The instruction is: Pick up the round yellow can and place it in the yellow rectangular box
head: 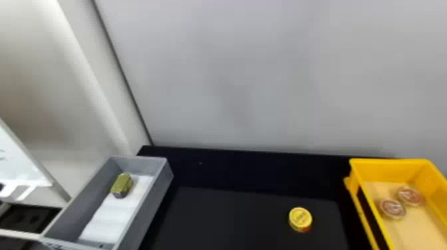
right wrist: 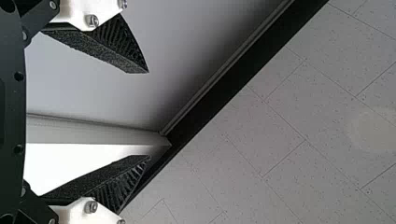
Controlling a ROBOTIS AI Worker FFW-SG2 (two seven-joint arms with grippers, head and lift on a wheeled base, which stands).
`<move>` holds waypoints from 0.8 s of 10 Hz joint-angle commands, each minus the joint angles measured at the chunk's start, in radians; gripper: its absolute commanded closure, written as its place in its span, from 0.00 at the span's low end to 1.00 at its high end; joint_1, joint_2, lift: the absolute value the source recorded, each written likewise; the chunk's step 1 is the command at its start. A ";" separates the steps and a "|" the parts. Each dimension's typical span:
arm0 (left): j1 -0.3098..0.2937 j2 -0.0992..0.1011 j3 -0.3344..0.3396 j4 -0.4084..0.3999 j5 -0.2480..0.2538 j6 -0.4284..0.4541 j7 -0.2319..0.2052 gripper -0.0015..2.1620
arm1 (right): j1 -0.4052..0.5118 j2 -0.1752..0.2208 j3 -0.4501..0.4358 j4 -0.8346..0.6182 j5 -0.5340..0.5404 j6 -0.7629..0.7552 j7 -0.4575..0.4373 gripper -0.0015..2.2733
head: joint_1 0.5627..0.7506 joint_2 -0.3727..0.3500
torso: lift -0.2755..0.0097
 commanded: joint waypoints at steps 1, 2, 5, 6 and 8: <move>-0.033 0.027 -0.005 0.000 0.085 0.090 0.009 0.01 | -0.003 -0.004 -0.001 0.000 -0.001 0.005 0.001 0.07 | 0.31 0.82 | 0.96; -0.040 0.033 -0.005 0.000 0.106 0.104 0.011 0.01 | -0.001 -0.006 -0.001 0.000 -0.001 0.006 0.003 0.07 | 0.31 0.82 | 0.96; -0.041 0.039 -0.024 0.000 0.106 0.110 0.014 0.01 | 0.000 -0.006 -0.002 0.000 0.001 0.009 0.001 0.07 | 0.31 0.82 | 0.96; -0.044 0.042 -0.027 -0.002 0.106 0.110 0.014 0.01 | 0.000 -0.006 -0.001 0.000 -0.001 0.009 0.001 0.07 | 0.31 0.82 | 0.96; -0.044 0.047 -0.034 0.000 0.106 0.116 0.014 0.01 | 0.000 -0.006 -0.001 0.000 -0.031 0.049 0.003 0.07 | 0.31 0.82 | 0.96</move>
